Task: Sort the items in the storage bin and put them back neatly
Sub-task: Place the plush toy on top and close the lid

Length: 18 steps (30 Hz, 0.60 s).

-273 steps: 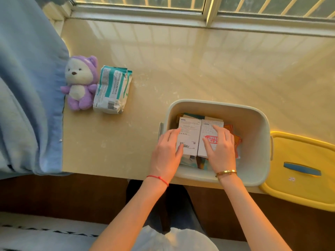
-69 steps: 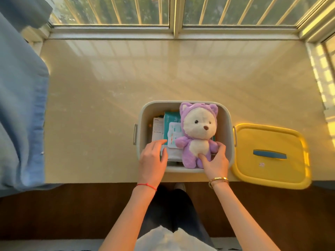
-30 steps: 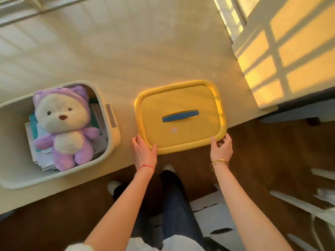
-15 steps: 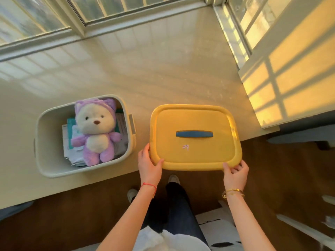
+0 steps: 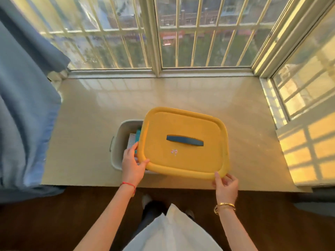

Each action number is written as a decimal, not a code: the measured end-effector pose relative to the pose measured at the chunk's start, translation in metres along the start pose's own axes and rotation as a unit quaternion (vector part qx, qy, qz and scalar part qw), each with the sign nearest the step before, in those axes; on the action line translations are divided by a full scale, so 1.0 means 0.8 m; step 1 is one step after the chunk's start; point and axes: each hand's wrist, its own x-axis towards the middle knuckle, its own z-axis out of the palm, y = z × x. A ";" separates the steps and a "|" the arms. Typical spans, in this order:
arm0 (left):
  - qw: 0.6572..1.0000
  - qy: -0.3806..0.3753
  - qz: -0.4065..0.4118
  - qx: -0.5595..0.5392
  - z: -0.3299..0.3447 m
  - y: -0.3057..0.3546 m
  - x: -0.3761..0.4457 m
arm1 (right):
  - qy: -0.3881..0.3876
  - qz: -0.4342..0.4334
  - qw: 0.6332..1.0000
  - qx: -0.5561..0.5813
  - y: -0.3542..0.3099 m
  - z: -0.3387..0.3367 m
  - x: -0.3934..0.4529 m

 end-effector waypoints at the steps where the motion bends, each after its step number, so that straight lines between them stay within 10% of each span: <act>1: 1.000 0.008 -0.006 0.000 -0.019 -0.010 0.008 | -0.011 -0.004 1.000 -0.005 -0.008 0.018 -0.007; 18: 0.995 -0.065 -0.075 0.025 -0.133 -0.134 0.105 | -0.006 -0.051 0.976 -0.212 -0.016 0.169 -0.065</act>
